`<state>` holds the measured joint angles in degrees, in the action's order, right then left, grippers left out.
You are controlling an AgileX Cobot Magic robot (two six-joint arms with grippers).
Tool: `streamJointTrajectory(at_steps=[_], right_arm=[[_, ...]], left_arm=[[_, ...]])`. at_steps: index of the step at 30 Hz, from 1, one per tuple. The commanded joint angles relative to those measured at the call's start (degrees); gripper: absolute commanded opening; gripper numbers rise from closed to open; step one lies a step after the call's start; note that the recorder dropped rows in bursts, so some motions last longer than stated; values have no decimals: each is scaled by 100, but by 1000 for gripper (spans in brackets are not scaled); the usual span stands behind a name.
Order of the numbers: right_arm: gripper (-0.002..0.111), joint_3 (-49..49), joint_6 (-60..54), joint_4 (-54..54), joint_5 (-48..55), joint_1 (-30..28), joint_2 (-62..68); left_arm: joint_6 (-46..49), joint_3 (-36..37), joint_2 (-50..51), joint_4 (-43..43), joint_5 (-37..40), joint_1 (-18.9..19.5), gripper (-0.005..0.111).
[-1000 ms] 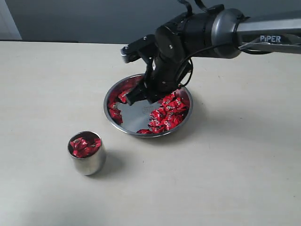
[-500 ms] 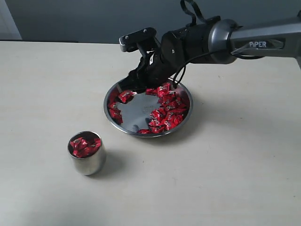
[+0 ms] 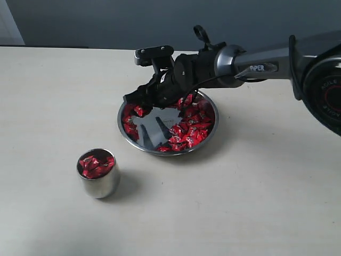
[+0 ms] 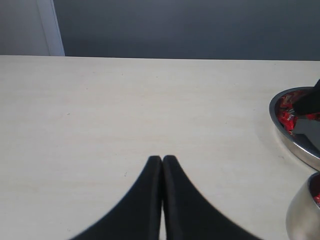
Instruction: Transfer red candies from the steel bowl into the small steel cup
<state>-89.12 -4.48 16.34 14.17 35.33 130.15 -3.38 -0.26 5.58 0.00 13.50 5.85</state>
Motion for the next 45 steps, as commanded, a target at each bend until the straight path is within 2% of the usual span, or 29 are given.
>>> streamJointTrajectory(at_steps=[1, 15, 18, 22, 24, 38, 42, 45], right_arm=[[46, -91, -46, 128, -107, 14, 71], [44, -435, -46, 360, -102, 172, 537], [32, -435, -46, 360, -102, 172, 535], [8, -435, 3, 370, -54, 172, 535], [4, -435, 3, 370, 4, 172, 535], [4, -435, 16, 155, 420, 172, -339], [4, -435, -17, 155, 1255, 258, -663], [4, -424, -478, 156, 1852, 424, -864]], left_arm=[[-13, 26, -27, 0, -13, -29, 0], [-13, 26, -27, 0, -13, -29, 0], [-13, 26, -27, 0, -13, -29, 0], [-13, 26, -27, 0, -13, -29, 0], [-13, 26, -27, 0, -13, -29, 0], [-13, 26, -27, 0, -13, -29, 0], [-13, 26, -27, 0, -13, -29, 0], [-13, 26, -27, 0, -13, -29, 0]])
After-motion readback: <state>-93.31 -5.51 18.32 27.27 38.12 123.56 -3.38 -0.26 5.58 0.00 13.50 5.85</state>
